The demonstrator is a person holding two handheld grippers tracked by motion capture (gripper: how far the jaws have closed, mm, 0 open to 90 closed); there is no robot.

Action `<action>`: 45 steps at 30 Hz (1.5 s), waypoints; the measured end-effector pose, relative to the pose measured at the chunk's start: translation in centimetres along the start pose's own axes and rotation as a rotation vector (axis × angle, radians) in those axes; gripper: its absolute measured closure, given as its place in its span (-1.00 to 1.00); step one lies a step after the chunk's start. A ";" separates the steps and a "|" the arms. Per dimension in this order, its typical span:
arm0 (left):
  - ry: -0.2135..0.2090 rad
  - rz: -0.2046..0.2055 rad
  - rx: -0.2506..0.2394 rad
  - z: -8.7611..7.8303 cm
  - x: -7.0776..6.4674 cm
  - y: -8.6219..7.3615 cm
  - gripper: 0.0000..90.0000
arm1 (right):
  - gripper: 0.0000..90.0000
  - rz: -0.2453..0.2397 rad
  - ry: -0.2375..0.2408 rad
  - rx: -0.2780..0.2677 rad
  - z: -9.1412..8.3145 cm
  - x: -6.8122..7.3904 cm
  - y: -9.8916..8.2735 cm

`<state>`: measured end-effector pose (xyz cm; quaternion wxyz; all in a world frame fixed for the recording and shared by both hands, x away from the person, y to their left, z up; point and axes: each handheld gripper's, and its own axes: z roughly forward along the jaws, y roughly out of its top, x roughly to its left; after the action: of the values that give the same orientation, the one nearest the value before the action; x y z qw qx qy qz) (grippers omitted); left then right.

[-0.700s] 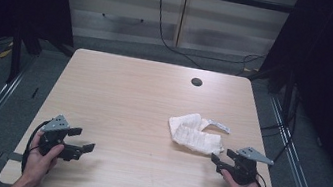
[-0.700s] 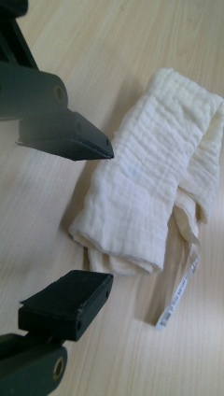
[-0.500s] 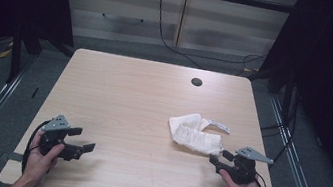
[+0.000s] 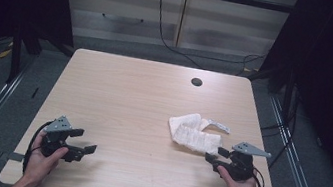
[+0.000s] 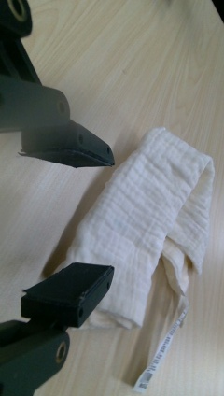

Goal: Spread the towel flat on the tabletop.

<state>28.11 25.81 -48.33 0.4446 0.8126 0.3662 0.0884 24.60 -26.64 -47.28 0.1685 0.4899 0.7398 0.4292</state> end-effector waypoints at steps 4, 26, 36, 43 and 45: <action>0.011 -0.017 0.004 0.1 0.2 0.0 -0.63 | -0.10 0.002 0.027 -0.006 0.8 -0.5 0.9; 0.005 -0.014 0.011 0.0 0.2 0.0 -0.63 | -0.21 -0.034 0.066 0.170 7.4 -1.5 3.5; 0.007 -0.020 0.013 0.0 0.3 0.0 -0.63 | 0.17 -0.092 -0.013 0.196 8.0 -0.9 2.6; 0.008 -0.035 0.002 0.1 0.3 0.0 -0.63 | 0.60 -0.080 -0.029 0.198 7.8 -1.1 2.6; 0.008 -0.040 0.001 0.1 0.4 0.0 -0.63 | 0.77 -0.077 -0.014 0.197 7.8 -0.9 2.5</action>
<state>28.47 26.05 -48.46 0.4444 0.8049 0.3844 0.0825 31.70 -23.36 -49.91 0.1407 0.4783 0.7956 0.3441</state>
